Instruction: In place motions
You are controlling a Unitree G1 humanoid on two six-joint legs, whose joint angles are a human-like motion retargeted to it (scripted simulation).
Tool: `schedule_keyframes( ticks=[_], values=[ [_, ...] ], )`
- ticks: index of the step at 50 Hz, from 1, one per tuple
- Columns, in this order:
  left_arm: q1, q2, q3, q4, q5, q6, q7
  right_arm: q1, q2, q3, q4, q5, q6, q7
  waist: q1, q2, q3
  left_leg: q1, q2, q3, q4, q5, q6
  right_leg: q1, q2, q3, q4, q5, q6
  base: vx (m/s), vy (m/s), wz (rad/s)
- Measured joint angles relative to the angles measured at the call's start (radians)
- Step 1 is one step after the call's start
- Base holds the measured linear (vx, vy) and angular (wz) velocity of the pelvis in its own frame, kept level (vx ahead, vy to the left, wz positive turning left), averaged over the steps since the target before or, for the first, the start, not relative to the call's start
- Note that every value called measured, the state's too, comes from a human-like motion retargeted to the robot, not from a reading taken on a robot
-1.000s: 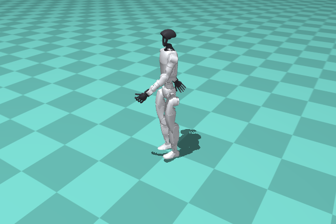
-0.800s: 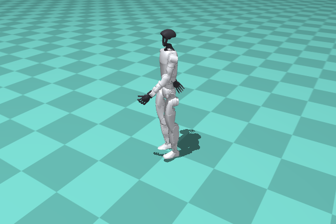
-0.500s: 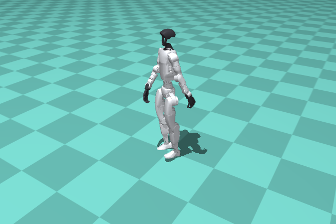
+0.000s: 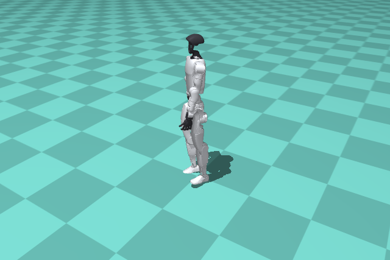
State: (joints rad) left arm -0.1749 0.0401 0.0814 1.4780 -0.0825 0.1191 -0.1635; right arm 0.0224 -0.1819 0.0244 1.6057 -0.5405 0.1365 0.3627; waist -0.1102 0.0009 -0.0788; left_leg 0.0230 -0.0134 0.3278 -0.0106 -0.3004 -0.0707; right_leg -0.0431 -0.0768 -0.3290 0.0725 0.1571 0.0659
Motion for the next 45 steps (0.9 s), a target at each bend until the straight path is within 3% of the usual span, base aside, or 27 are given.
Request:
schedule_keyframes(
  ticks=[6, 15, 23, 28, 30, 32, 38, 45],
  values=[
    [-0.223, -0.034, -0.041, -0.216, -0.042, -0.039, -0.125, 0.209, -0.108, -0.181, 0.094, 0.137, 0.116, -0.099, -0.003, -0.007, 0.011, -0.012, -0.007, -0.008, 0.005, 0.008, 0.000, 0.007, -0.010, -0.018, -0.003, -0.008, -0.007, 0.00, 0.00, 0.00],
    [-0.263, -0.009, -0.085, -0.372, 0.009, -0.083, -0.165, 0.277, -0.102, -0.277, 0.094, 0.308, 0.147, -0.232, -0.004, 0.010, 0.019, -0.015, -0.002, 0.001, 0.006, 0.012, -0.003, 0.009, -0.009, -0.021, -0.004, -0.013, -0.017, 0.00, 0.00, 0.00],
    [-0.033, 0.021, -0.092, -0.092, 0.188, -0.045, -0.110, 0.037, 0.024, -0.077, 0.059, 0.276, 0.084, -0.161, 0.016, 0.022, 0.010, -0.006, -0.004, -0.017, 0.004, 0.009, -0.002, 0.012, -0.007, -0.009, -0.001, -0.013, -0.014, 0.00, 0.02, 0.10],
    [0.200, 0.071, 0.066, 0.193, 0.281, 0.078, -0.096, -0.157, 0.093, 0.114, -0.142, 0.082, 0.079, -0.012, 0.021, 0.028, 0.004, 0.013, 0.001, 0.024, -0.005, -0.002, -0.005, -0.011, 0.004, 0.047, 0.006, 0.001, -0.014, -0.03, -0.02, -0.50],
    [0.362, 0.089, 0.143, 0.222, 0.254, 0.170, -0.101, -0.235, 0.130, 0.197, -0.283, 0.009, 0.043, 0.037, 0.008, 0.036, 0.011, 0.023, 0.007, 0.046, -0.009, -0.008, -0.008, -0.024, 0.014, 0.081, 0.009, 0.009, -0.014, -0.04, -0.01, -0.76],
    [0.472, 0.091, 0.202, 0.222, 0.224, 0.203, -0.097, -0.270, 0.149, 0.252, -0.388, -0.007, 0.010, 0.054, -0.007, 0.040, 0.012, 0.027, 0.011, 0.060, -0.011, -0.011, -0.011, -0.033, 0.021, 0.099, 0.010, 0.013, -0.014, -0.03, -0.01, -0.54],
    [0.698, 0.070, 0.353, 0.222, 0.149, 0.153, -0.015, -0.319, 0.158, 0.349, -0.706, 0.035, -0.109, 0.053, -0.027, 0.047, 0.012, 0.027, 0.023, 0.080, -0.012, -0.015, -0.016, -0.049, 0.035, 0.129, 0.011, 0.020, -0.011, -0.02, -0.01, -0.22],
    [0.590, 0.098, 0.316, 0.222, 0.059, 0.153, 0.012, -0.213, 0.107, 0.330, -0.748, 0.046, -0.203, -0.023, -0.039, 0.015, 0.006, 0.005, 0.016, 0.043, -0.002, -0.003, -0.013, -0.032, 0.020, 0.088, 0.005, 0.007, -0.009, -0.01, -0.05, 0.37]
  ],
)
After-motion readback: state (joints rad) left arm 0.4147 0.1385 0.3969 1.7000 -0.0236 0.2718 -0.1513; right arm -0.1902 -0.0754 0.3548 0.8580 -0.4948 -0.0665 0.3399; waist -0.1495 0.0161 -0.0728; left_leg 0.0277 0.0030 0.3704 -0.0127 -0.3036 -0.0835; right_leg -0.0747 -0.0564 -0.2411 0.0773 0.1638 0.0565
